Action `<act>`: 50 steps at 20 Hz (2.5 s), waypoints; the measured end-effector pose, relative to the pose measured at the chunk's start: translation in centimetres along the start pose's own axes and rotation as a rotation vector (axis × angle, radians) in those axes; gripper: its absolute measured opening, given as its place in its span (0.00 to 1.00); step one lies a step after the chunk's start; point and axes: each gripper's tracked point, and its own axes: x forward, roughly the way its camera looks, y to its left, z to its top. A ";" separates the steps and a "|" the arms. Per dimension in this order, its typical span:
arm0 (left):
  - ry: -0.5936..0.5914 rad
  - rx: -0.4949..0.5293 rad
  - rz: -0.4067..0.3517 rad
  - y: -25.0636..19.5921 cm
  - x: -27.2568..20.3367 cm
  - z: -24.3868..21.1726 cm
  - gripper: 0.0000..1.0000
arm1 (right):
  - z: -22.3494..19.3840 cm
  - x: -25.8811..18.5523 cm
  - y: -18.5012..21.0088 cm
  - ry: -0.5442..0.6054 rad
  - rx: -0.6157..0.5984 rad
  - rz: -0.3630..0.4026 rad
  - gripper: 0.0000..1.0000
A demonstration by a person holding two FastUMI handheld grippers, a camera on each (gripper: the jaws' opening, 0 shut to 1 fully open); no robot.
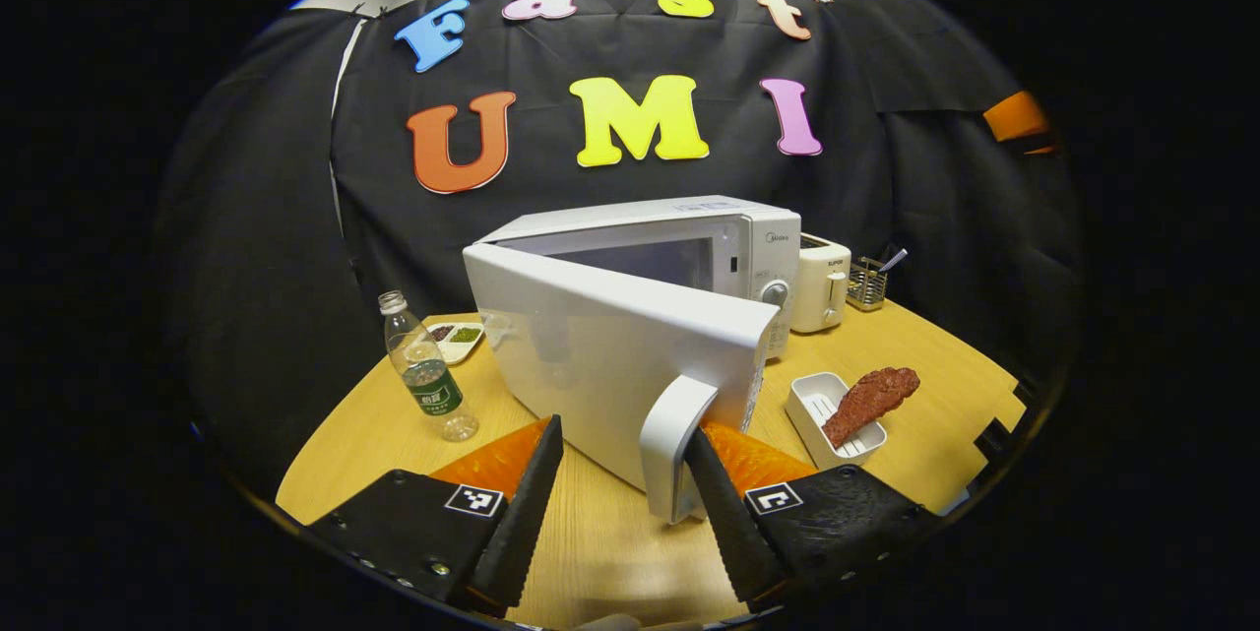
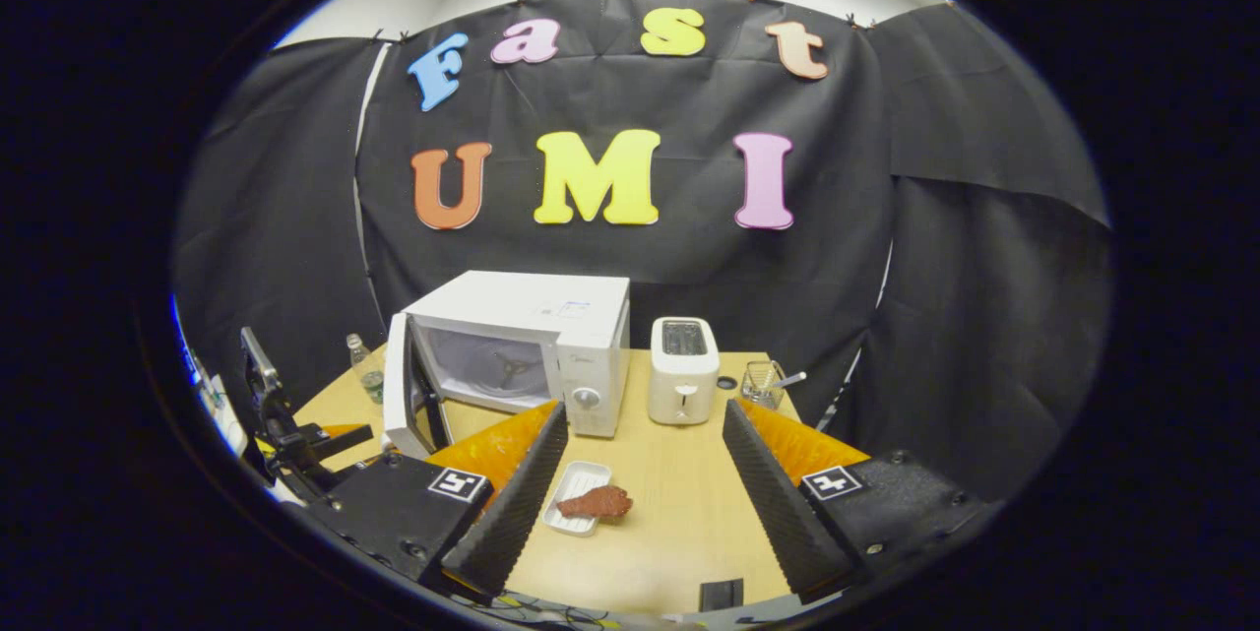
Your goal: Open the microwave oven with the left hand, put the food in, and close the microwave oven.
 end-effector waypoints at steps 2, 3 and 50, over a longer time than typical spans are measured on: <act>-0.001 -0.006 0.017 1.4 -1.0 -0.5 0.75 | -0.7 -0.1 1.0 0.008 0.007 0.007 1.00; 0.001 -0.007 0.035 2.4 -1.6 -0.9 0.74 | -0.8 -0.2 1.5 0.010 0.011 0.010 1.00; -0.025 -0.005 0.496 4.9 -9.6 10.4 0.92 | -19.6 17.9 4.8 0.662 0.364 0.657 0.18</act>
